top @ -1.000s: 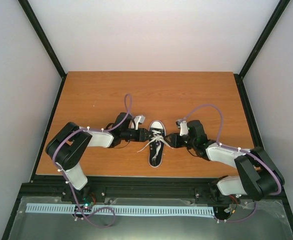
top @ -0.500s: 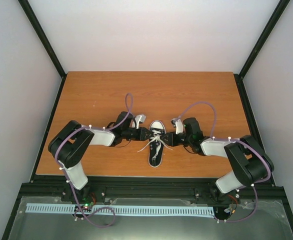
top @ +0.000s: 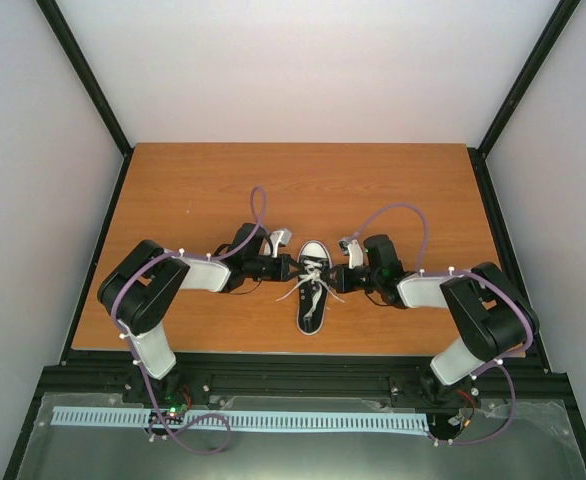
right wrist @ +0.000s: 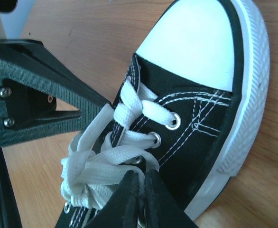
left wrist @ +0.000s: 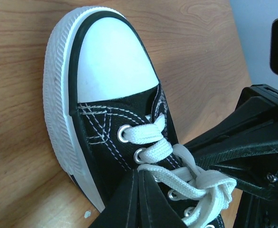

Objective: Tie the shoes

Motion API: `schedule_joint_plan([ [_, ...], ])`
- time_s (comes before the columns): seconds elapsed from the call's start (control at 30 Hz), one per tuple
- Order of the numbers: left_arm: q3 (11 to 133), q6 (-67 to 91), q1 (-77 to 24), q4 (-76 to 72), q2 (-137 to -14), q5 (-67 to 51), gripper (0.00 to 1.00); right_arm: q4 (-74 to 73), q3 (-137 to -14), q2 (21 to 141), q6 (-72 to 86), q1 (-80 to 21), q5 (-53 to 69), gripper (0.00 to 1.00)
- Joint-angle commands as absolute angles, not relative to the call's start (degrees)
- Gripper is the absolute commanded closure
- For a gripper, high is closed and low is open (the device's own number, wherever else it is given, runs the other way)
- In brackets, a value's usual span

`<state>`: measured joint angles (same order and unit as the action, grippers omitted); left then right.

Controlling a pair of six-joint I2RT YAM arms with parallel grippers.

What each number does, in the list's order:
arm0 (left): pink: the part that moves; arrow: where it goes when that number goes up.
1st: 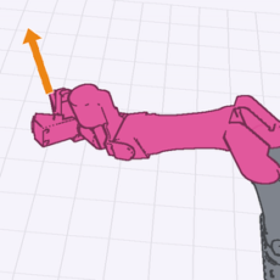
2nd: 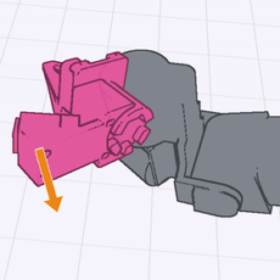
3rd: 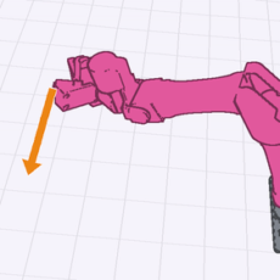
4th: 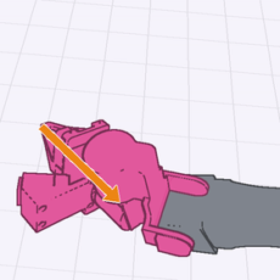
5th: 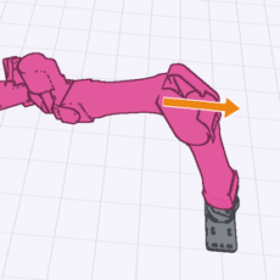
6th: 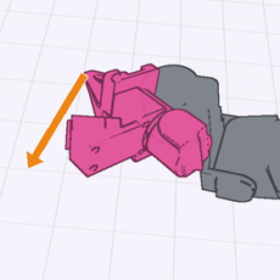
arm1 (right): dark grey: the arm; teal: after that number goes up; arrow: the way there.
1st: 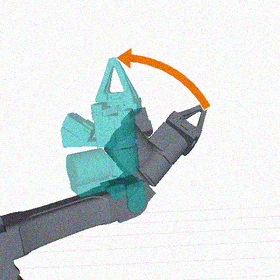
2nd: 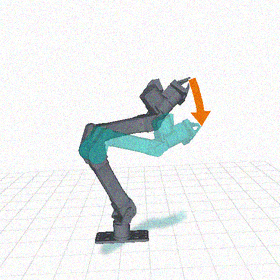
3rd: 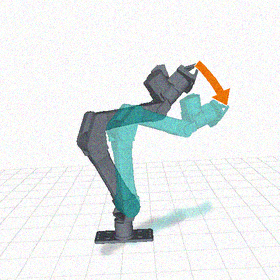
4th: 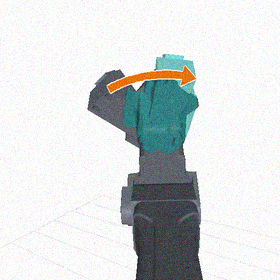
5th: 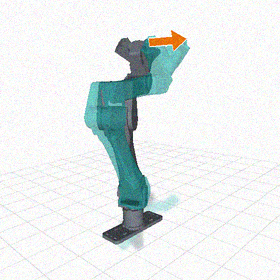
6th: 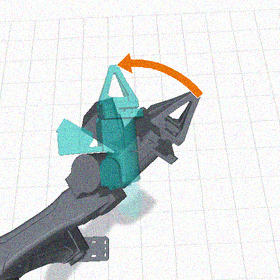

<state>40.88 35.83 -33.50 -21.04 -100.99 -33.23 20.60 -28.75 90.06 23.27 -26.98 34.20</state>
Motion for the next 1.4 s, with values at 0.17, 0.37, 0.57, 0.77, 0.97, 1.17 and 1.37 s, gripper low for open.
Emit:
schedule_joint_plan([
  [0.17,40.7,35.3,-33.2,-22.2,-98.9,-30.3,0.99,18.0,-28.6,85.2,21.8,-26.8,31.0,0.97],
  [0.37,38.5,35.7,-32.9,-20.7,-96.0,-25.6,0.99,15.3,-27.3,82.5,21.7,-26.8,28.2,0.97],
  [0.57,36.7,36.4,-32.6,-20.7,-95.1,-24.1,0.99,12.8,-25.5,79.8,21.3,-26.8,24.9,0.97],
  [0.77,35.2,37.1,-32.4,-20.4,-93.9,-22.1,0.99,11.8,-24.3,78.1,21.6,-26.7,23.4,0.97],
  [0.97,34.0,37.2,-32.3,-19.9,-92.8,-21.1,0.99,10.9,-23.5,76.9,21.4,-26.7,22.4,0.97],
  [1.17,33.1,37.7,-32.3,-19.6,-92.3,-19.8,0.99,10.8,-22.8,76.7,21.7,-26.7,21.1,0.97],
  [1.37,32.1,38.2,-31.9,-19.5,-91.5,-18.5,0.99,10.7,-22.1,76.2,21.8,-26.7,20.3,0.97],
])
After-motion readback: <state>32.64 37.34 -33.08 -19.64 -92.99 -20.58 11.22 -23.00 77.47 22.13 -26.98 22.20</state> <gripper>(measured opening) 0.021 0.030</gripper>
